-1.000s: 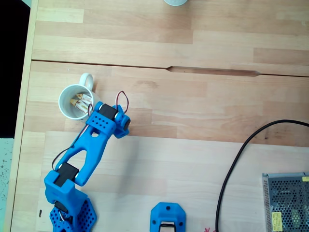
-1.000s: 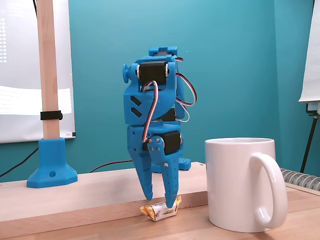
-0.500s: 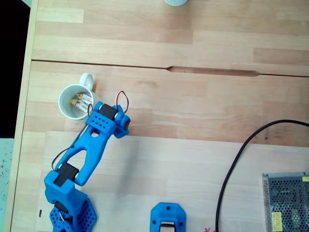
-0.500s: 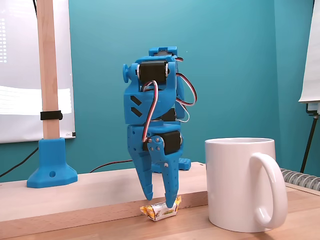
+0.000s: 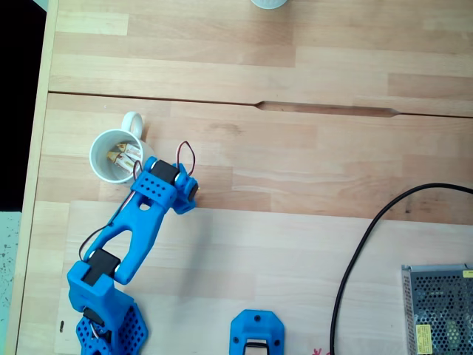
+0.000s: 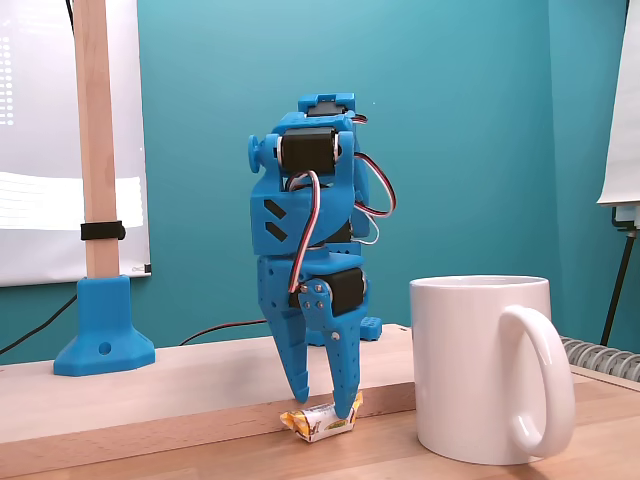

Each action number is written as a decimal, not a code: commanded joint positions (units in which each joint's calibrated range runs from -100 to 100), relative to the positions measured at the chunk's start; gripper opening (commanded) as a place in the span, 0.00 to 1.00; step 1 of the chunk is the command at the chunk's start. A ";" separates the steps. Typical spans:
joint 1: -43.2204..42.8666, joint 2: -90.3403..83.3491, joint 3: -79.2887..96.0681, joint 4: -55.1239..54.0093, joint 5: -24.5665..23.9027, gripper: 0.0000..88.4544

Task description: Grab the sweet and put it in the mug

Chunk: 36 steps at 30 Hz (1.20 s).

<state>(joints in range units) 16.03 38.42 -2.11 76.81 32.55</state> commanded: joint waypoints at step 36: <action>1.26 -2.02 2.82 -7.05 2.83 0.19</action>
<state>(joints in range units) 16.99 38.42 1.03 69.57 35.34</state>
